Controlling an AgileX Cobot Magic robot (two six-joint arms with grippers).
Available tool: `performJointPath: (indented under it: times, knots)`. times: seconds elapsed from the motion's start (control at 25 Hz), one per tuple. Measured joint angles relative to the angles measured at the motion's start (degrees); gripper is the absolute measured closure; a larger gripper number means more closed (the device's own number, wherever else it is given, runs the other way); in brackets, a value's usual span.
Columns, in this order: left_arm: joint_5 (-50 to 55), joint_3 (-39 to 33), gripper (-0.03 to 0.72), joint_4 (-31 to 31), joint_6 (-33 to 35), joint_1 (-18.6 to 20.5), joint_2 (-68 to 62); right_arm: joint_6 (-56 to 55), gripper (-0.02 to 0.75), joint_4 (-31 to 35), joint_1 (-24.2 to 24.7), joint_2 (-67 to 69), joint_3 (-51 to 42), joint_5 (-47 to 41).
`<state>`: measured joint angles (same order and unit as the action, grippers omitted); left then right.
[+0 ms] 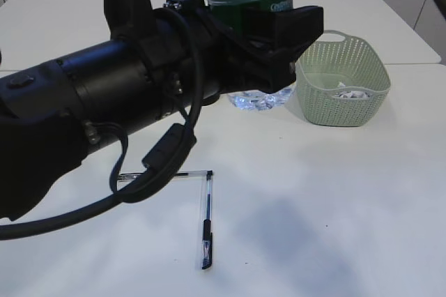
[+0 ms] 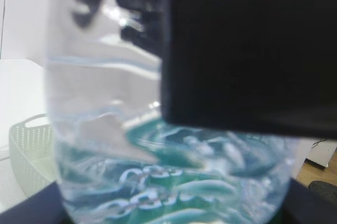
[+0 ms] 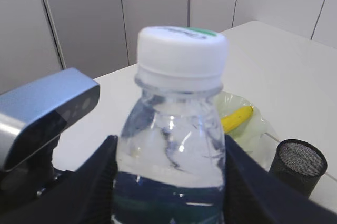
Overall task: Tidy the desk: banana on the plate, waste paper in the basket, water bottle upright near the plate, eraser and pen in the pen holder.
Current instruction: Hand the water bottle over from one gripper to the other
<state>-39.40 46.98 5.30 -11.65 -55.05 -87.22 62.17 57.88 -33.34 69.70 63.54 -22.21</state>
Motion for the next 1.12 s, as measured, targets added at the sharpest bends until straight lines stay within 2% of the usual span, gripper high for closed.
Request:
performJointPath:
  times: [0.24, 0.44, 0.72, 1.12]
  knots:
    - [0.0, 0.0, 0.271, 0.0, -0.04, 0.0, 0.0, 0.14, 0.363, 0.0, 0.0, 0.0, 0.0, 0.0]
    - [0.0, 0.0, 0.274, 0.0, -0.04, 0.0, 0.0, 0.16, 0.36, 0.1, 0.0, 0.0, 0.0, 0.0]
    - [0.0, 0.0, 0.291, 0.0, 1.22, 0.0, 0.0, 0.16, 0.276, 0.21, 0.0, 0.0, 0.0, 0.42]
    - [-0.08, 0.0, 0.295, -0.38, 3.79, 1.4, 0.0, 0.16, 0.256, 0.21, -0.12, 0.0, 0.0, 1.59]
